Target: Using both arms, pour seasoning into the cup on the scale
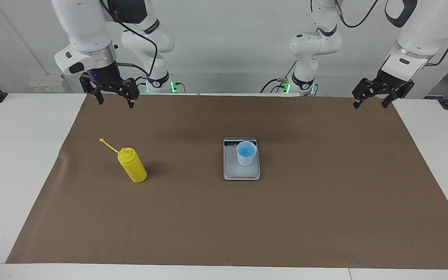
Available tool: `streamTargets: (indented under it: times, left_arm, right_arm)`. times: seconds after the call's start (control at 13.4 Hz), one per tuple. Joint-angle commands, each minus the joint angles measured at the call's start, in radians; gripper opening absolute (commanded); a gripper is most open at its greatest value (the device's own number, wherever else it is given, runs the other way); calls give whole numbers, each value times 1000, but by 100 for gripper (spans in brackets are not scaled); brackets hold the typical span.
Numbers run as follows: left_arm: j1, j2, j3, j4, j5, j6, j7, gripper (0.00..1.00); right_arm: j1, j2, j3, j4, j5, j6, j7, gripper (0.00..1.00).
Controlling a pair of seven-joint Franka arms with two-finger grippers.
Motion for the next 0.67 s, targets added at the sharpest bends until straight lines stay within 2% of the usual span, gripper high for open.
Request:
streamTargets:
  times: [0.0, 0.37, 0.6]
  left_arm:
    - [-3, -19, 5, -16, 13, -11, 2, 100]
    - [-3, -19, 5, -15, 13, -11, 2, 100]
    - [-3, -19, 5, -15, 13, -11, 2, 100]
  right_arm:
    - [-12, -18, 6, -22, 24, 12, 11, 100]
    - [-14, -17, 6, -20, 24, 12, 16, 100]
    - [-49, -17, 3, -20, 24, 12, 10, 100]
